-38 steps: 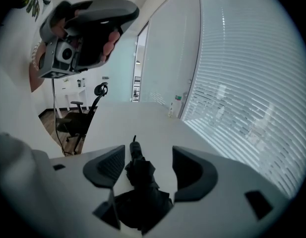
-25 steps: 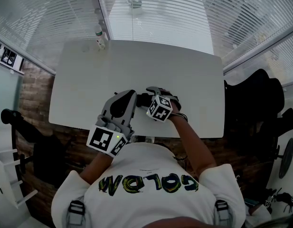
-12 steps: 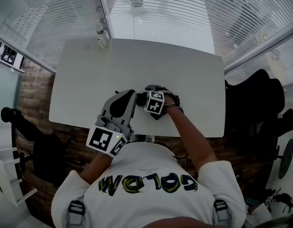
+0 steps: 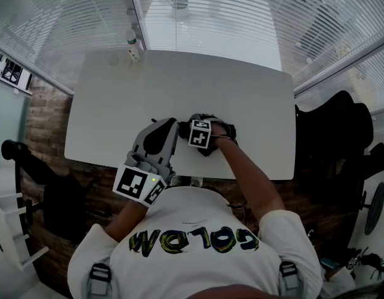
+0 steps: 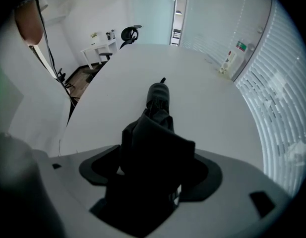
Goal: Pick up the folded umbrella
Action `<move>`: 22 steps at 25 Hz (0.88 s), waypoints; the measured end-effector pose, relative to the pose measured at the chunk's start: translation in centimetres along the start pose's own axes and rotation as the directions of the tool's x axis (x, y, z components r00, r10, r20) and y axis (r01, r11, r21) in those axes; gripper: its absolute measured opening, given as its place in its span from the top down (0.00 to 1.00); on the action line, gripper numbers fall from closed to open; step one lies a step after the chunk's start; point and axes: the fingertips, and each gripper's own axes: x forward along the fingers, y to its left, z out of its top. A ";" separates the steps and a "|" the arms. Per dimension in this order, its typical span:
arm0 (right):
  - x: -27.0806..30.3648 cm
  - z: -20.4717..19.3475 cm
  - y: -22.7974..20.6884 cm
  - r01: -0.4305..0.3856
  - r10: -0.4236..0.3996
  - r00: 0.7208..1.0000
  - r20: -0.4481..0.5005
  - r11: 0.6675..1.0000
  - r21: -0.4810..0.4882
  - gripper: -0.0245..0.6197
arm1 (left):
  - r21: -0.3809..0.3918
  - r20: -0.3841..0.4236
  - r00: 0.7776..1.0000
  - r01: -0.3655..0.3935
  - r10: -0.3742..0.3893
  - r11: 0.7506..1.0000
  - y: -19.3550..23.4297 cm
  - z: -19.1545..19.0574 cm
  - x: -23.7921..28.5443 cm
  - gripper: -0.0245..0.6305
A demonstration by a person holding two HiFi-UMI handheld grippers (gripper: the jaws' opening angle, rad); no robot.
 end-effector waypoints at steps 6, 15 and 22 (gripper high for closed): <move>0.2 0.0 -0.3 0.020 -0.020 1.000 -0.008 1.000 -0.008 0.49 | -0.004 -0.003 1.000 -0.001 0.001 1.000 0.0 -0.1 0.0 0.95; 0.1 0.1 -0.4 0.049 -0.049 0.999 0.010 0.999 0.006 0.58 | 0.001 -0.004 1.000 0.000 0.000 1.000 -0.2 -0.2 -0.3 0.95; -0.7 0.3 -0.8 0.085 -0.086 0.996 0.038 0.996 0.034 0.60 | 0.002 -0.004 1.000 0.002 -0.002 1.000 -0.2 0.1 -0.4 0.95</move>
